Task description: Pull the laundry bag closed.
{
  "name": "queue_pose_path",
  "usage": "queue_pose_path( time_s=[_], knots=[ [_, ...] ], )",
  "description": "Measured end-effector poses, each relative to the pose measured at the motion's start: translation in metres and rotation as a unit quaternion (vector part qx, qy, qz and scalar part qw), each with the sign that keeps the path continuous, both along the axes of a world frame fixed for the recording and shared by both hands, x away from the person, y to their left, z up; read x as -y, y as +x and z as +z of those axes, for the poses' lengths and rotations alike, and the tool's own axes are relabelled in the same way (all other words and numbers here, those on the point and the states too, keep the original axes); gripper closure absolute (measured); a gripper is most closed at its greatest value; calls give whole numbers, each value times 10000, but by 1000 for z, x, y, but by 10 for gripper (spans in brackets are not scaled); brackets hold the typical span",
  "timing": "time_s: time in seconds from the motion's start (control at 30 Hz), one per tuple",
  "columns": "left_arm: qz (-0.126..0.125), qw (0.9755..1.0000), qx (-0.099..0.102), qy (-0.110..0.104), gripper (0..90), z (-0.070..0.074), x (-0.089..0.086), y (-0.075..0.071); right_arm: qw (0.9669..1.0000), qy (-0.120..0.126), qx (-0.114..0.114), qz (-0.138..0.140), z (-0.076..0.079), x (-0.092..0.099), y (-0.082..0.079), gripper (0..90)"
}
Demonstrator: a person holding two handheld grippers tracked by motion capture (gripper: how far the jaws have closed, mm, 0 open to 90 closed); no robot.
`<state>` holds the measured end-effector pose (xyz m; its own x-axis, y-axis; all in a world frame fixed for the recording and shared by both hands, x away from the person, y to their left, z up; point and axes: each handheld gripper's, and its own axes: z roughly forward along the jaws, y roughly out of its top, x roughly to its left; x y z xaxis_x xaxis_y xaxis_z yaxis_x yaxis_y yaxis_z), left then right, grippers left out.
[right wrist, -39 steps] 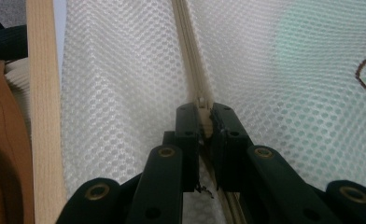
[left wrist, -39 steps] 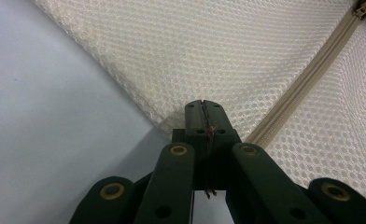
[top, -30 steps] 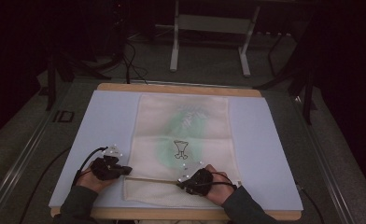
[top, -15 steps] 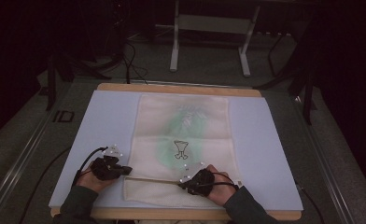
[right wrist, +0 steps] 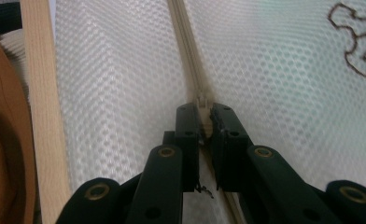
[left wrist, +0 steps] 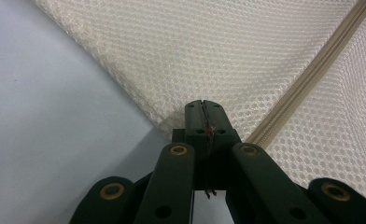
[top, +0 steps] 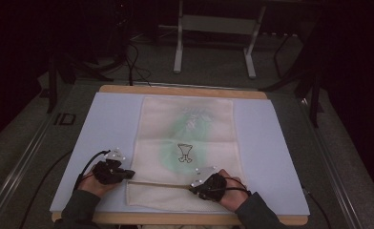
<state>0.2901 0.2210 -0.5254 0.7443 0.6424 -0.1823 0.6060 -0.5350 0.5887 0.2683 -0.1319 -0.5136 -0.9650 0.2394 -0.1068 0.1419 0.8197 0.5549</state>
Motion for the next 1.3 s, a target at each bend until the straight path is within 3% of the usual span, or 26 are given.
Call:
queue_pose_path(
  time_s=[1.3],
  knots=[
    [17,10000,7,1,900,0,1,0,9992,8,-118,-383,1,51,-1,822]
  ],
)
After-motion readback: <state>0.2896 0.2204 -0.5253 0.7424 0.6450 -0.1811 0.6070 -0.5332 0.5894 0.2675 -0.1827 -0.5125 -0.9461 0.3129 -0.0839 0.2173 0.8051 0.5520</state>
